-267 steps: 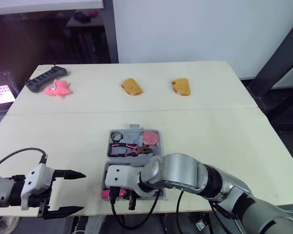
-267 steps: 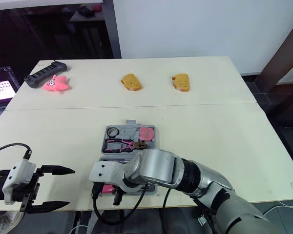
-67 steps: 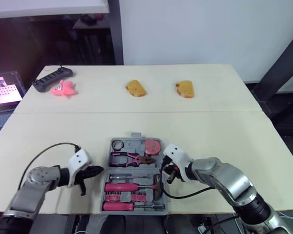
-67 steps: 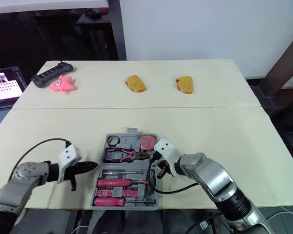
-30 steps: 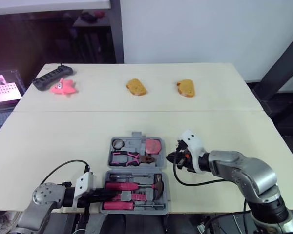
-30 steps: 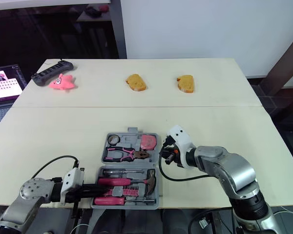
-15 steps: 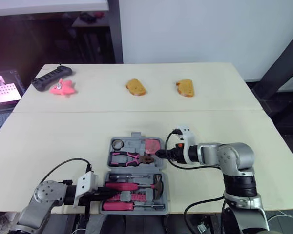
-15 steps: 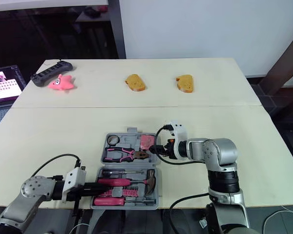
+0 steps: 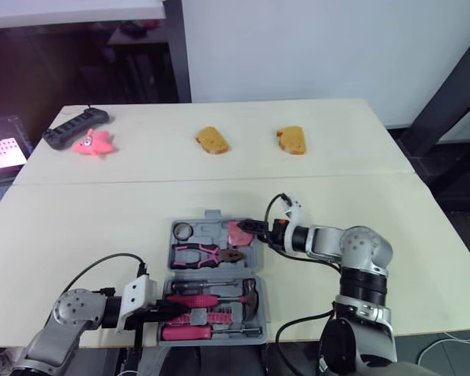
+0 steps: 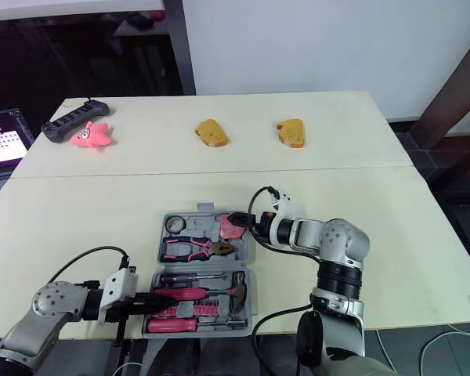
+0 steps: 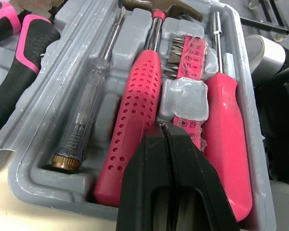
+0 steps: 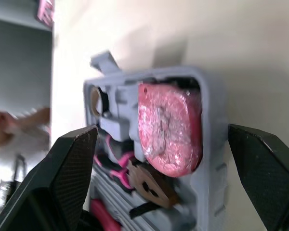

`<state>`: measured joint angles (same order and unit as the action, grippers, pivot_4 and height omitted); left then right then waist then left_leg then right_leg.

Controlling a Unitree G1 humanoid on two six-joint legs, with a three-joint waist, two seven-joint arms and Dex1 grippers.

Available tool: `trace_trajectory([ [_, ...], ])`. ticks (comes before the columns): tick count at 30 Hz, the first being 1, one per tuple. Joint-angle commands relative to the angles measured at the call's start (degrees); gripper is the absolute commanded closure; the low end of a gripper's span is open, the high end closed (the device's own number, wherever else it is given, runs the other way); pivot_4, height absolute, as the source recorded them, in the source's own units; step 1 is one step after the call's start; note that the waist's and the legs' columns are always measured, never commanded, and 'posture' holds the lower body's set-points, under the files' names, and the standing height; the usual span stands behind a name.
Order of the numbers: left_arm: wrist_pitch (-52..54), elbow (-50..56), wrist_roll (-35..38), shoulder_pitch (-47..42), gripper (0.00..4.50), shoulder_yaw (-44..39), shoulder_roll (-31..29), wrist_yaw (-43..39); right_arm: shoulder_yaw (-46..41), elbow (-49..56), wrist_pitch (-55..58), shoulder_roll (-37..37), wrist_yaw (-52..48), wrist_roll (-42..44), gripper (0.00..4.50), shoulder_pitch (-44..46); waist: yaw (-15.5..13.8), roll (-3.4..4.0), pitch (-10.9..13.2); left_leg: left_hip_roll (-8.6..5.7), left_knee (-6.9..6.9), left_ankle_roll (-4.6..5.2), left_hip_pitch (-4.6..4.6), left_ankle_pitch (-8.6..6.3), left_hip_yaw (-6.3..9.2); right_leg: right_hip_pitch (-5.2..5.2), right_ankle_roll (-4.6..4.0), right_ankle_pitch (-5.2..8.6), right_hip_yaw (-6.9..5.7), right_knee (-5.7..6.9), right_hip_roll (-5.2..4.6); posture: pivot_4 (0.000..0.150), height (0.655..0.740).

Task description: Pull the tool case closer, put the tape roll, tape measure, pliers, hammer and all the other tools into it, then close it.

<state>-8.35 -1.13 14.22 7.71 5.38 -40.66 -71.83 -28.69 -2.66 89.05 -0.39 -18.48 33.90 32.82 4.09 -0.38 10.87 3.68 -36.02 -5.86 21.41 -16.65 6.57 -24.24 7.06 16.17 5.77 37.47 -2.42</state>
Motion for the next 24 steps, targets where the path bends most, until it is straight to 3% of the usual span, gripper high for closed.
trace_trajectory([
  [1,-0.5,-1.1,-1.2,0.2,4.50,0.4,-1.2,0.1,-4.1,1.4,3.1,1.6,-1.2,4.9,0.05,1.8,0.1,0.04,0.0,0.00,0.00,0.00,-0.01,0.00,0.00,0.00,0.00,0.00,0.00,0.01,0.00,0.150,0.7400],
  [8,-0.9,-2.1,-1.1,-0.6,4.50,0.4,-1.4,0.2,-2.3,5.1,3.5,0.0,-3.0,12.8,0.05,-0.5,0.1,0.22,0.0,0.00,0.00,0.00,0.00,0.00,0.00,-0.01,0.00,0.00,0.00,0.02,0.01,0.150,0.7400],
  [13,-0.4,-1.5,-0.9,-0.7,4.50,0.5,-1.3,0.5,1.2,5.5,0.3,-2.4,-1.9,10.5,0.05,-0.9,0.1,0.23,0.0,0.00,0.00,0.00,-0.01,0.00,0.00,0.00,0.00,0.00,0.00,0.02,0.01,0.150,0.7400],
  [20,0.5,-0.7,-0.9,-1.0,4.50,0.5,-1.3,0.8,13.5,3.5,-7.2,-10.8,-3.8,4.8,0.05,-2.0,0.0,0.24,0.0,0.00,-0.01,0.00,0.00,0.00,0.00,-0.01,0.00,0.00,0.00,0.02,0.00,0.150,0.7400],
  [24,0.2,-0.9,-0.9,-0.8,4.50,0.3,-1.4,0.8,18.6,1.7,-10.5,-9.8,-4.5,3.5,0.05,-3.5,0.0,0.23,0.0,0.00,-0.02,0.00,0.00,0.00,0.00,0.00,0.00,0.00,0.00,0.02,0.00,0.150,0.7400],
])
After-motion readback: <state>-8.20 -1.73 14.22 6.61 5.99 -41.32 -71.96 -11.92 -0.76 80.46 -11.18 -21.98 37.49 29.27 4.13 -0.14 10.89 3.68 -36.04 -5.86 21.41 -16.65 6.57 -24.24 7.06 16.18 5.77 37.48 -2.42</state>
